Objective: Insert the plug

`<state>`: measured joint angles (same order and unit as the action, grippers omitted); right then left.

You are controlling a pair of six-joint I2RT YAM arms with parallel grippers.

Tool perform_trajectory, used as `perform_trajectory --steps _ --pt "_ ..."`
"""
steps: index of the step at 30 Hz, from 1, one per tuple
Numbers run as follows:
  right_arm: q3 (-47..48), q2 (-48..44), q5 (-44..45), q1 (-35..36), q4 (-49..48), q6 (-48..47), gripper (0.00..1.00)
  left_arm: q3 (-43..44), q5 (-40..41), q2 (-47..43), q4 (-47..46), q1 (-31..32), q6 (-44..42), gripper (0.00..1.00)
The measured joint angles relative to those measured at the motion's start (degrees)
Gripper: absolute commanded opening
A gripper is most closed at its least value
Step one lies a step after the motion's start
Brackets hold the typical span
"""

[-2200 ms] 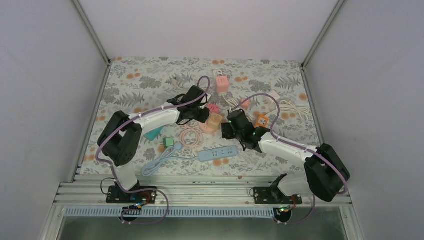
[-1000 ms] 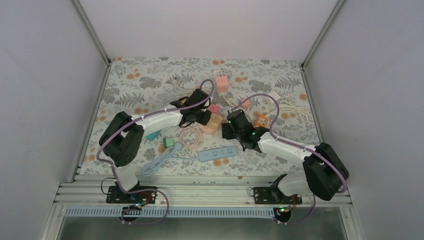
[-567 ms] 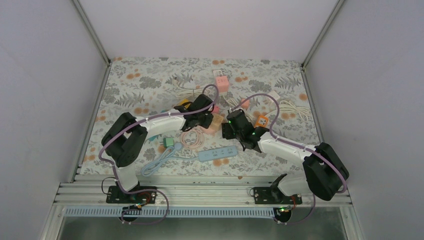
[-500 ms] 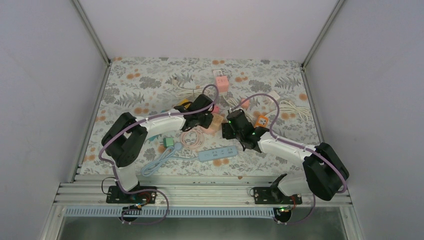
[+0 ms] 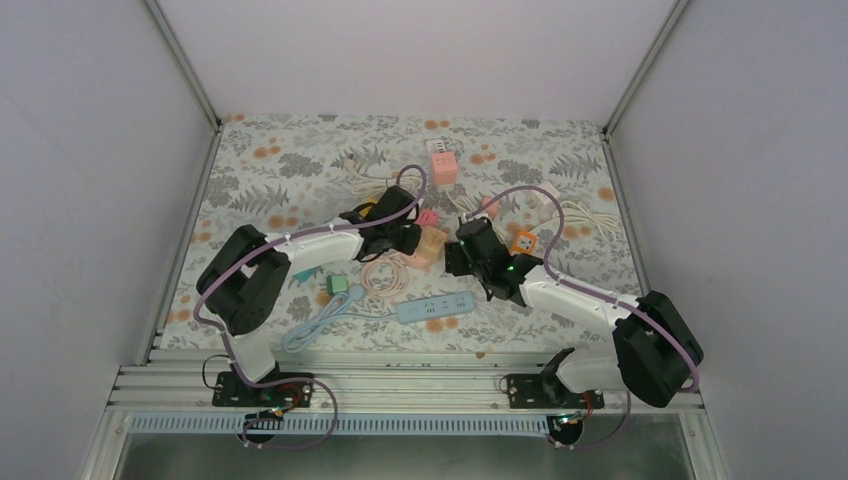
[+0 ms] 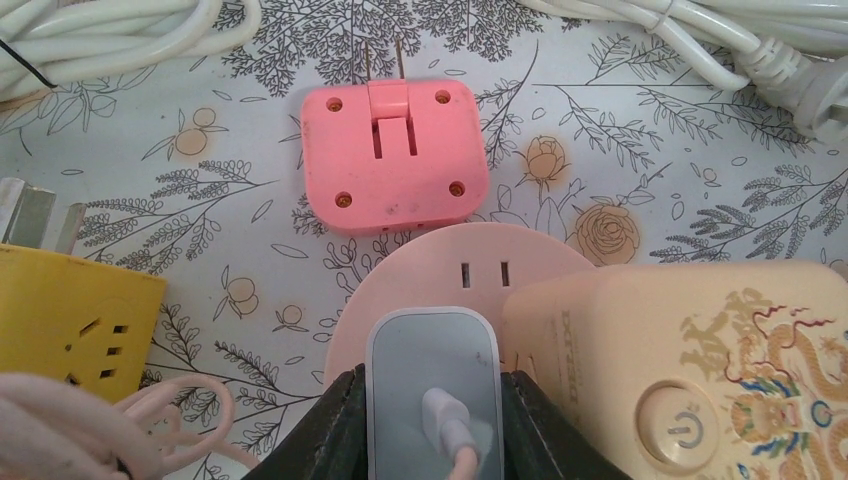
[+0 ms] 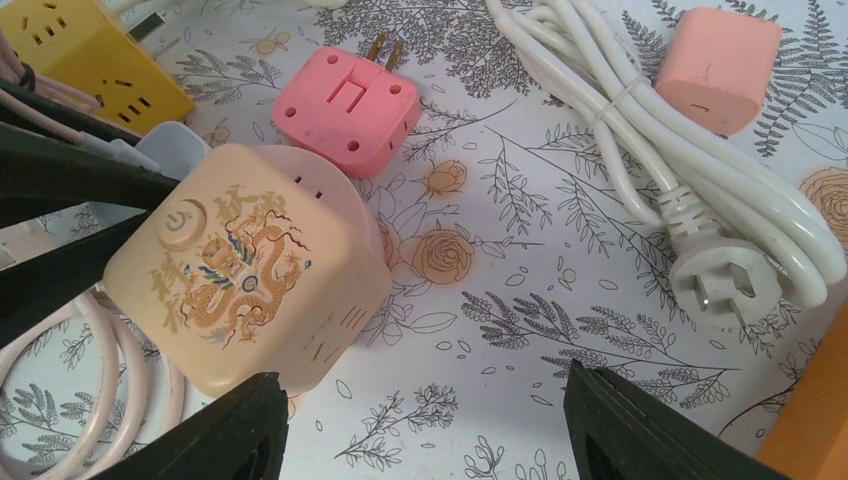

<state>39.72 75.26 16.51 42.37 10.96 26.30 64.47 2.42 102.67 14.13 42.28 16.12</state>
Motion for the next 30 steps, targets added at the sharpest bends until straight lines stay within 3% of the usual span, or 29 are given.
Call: perform_trajectory --steps 15,24,27,30 --pt "0.0 0.0 1.1 0.0 -0.7 0.2 0.72 -2.6 1.6 0.8 -6.6 0.6 0.9 0.22" --pt "3.1 -3.3 3.8 -0.1 0.2 1.3 0.72 -1.9 0.9 -2.2 0.5 1.0 1.4 0.26" --pt "3.7 -4.6 4.7 -0.6 0.2 2.1 0.72 -2.0 0.6 -2.8 2.3 1.3 1.5 0.36" --pt "4.2 -4.8 5.1 -1.3 0.3 2.6 0.73 -1.9 0.4 -2.8 3.6 1.3 1.7 0.54"
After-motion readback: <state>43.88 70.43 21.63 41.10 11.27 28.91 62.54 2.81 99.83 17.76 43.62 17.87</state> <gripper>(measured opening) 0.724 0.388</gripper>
